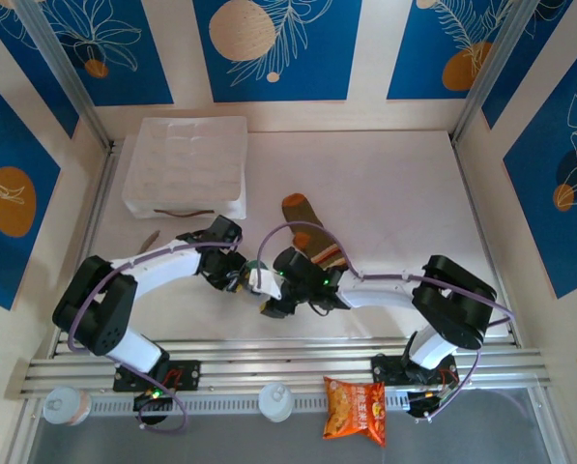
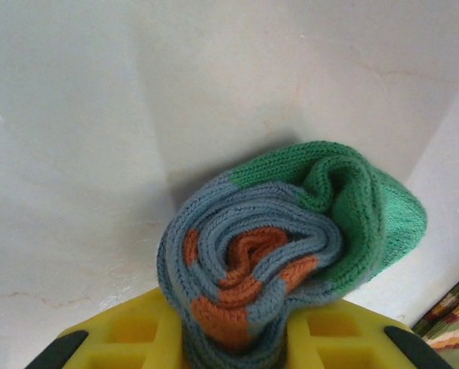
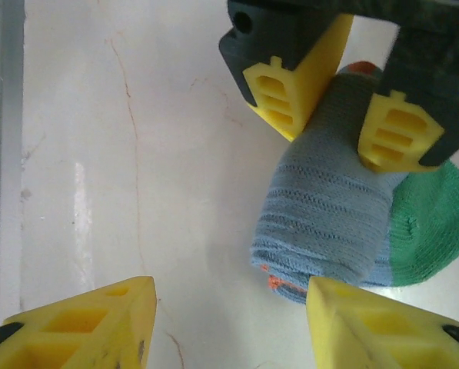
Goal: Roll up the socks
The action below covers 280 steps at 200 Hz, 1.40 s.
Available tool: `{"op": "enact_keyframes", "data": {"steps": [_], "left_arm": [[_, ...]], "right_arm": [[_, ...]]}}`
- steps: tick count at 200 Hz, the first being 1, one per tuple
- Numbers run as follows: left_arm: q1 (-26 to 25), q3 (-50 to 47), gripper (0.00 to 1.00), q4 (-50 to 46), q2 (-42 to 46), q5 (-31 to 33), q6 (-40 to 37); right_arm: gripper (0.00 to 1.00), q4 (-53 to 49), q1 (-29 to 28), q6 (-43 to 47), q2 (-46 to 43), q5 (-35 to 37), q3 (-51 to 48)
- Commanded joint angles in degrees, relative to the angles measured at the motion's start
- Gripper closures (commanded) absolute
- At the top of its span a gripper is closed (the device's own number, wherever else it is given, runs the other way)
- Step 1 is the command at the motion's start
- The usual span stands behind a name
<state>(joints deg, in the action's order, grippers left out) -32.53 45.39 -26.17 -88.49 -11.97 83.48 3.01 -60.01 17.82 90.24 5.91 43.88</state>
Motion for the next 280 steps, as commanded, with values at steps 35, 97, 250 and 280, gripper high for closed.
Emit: {"op": "enact_keyframes", "data": {"steps": [35, 97, 250, 280], "left_arm": [[0.3, -4.2, 0.73, -12.5, -6.2, 4.0, -1.0], [2.4, -5.1, 0.73, -9.1, -5.6, 0.2, -2.1], [10.8, -7.8, 0.14, -4.1, 18.1, -0.6, 1.4], [10.9, -8.1, 0.12, -3.6, 18.9, -1.0, 0.8]], "right_arm": [[0.46, 4.3, -2.3, 5.7, 6.2, 12.1, 5.0], [0.55, 3.1, -1.4, 1.9, 12.5, 12.4, 6.1], [1.00, -19.8, 8.3, -20.8, 29.5, -14.7, 16.7], [1.00, -22.4, 10.1, -22.6, 31.5, -17.7, 19.4]]}}
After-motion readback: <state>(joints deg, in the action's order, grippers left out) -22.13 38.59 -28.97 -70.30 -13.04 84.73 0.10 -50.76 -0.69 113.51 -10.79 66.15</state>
